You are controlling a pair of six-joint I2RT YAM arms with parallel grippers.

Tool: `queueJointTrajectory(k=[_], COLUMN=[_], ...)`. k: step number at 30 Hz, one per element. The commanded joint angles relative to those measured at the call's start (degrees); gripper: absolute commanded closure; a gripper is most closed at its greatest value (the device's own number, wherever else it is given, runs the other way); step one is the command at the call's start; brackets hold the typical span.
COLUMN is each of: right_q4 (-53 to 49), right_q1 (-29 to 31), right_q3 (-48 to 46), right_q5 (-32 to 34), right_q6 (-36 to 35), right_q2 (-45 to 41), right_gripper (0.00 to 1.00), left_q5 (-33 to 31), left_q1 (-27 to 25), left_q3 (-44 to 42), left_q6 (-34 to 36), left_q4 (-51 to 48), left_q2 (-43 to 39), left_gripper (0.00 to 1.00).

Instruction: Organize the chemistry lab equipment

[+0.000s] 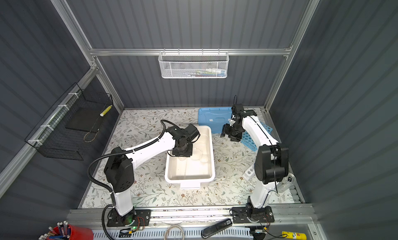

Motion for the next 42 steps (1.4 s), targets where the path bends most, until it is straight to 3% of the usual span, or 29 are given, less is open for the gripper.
queueJointTrajectory(k=[1,14,27,42], right_q4=[-1.3,-1.1,-1.6,-3.3], right_q1=[0.1,0.1,0.0,0.0], right_q3=[1.8,3.2,4.2,6.5], right_q5=[0.5,0.6,0.2,1.0], right_q6=[-0.6,-0.7,-0.5,-0.7], right_q2=[1.3,2.6,3.6,4.5], right_gripper=[0.32,0.32,0.32,0.32], left_q5=[1.8,4.3,5.4,5.0], left_q1=[0.1,0.1,1.6,4.9], left_q3=[-0.5,-1.5,-5.1,-2.0], left_q6=[0.3,-0.1,0.7,4.1], left_q4=[-0.3,-1.4,1.1,4.8], left_q2=[1.2,1.8,3.2,8.0], left_gripper=[0.64,0.72,0.73,0.73])
